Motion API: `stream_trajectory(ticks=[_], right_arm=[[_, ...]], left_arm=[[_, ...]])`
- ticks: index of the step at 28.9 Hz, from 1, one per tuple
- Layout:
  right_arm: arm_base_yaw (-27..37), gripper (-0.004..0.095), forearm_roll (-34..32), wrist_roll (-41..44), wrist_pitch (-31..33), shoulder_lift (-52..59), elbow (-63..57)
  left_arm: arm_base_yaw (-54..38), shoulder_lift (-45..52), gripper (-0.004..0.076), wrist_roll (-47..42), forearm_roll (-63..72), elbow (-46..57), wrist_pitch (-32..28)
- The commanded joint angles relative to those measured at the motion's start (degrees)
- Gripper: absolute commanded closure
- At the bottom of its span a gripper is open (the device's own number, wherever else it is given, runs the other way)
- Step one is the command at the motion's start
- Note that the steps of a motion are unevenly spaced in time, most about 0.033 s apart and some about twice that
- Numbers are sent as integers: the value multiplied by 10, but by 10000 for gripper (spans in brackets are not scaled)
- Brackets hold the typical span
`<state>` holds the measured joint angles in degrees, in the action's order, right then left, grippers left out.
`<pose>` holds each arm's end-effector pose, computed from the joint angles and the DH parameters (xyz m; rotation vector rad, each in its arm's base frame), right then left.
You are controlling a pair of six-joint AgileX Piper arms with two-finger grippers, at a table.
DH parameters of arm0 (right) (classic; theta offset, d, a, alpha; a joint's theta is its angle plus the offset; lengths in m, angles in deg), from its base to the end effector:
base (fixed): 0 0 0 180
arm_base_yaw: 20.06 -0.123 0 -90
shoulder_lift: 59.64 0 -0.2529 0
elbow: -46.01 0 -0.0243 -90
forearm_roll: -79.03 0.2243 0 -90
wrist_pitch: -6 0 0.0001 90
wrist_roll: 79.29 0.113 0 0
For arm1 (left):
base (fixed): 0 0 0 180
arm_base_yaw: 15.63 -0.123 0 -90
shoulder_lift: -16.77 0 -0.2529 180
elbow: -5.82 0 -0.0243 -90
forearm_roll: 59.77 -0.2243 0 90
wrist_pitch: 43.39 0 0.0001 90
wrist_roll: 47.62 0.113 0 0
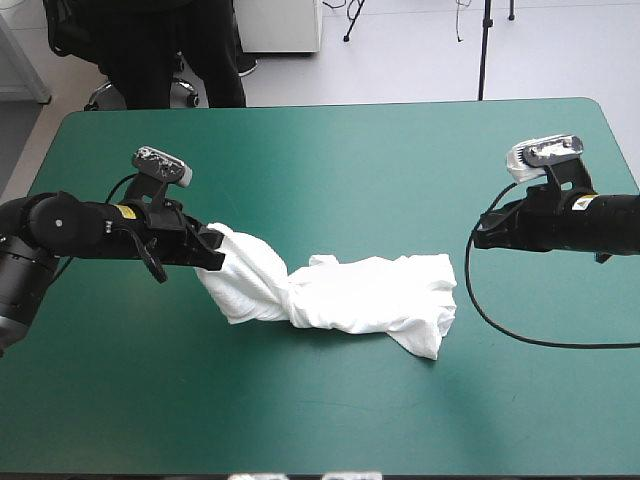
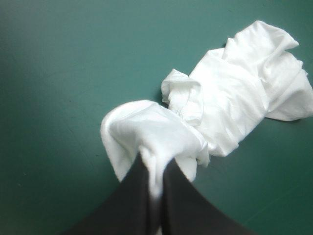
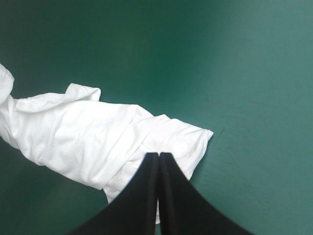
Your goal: Fold the cloth
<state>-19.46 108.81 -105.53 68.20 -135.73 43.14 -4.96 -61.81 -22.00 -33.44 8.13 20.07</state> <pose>0.2235 0.0473 0.3602 -0.4249 2.2998 0.4428 0.2194 -0.0870 0.3489 0.6710 2.3380 -0.4836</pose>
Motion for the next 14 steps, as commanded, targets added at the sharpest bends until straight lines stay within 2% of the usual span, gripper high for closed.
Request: stream_trajectory(ticks=[1, 8, 10, 14], right_arm=[[-1, 925, 16, -3, -21, 11, 20], [-1, 924, 9, 1, -21, 11, 20], [-1, 924, -15, 39, -23, 6, 20], [-1, 844, -59, 63, -1, -16, 20]], left_arm=[[2, 15, 733, -3, 24, -20, -24], [2, 15, 733, -3, 24, -20, -24], [2, 15, 733, -3, 24, -20, -24], [2, 15, 733, -3, 24, -20, -28]])
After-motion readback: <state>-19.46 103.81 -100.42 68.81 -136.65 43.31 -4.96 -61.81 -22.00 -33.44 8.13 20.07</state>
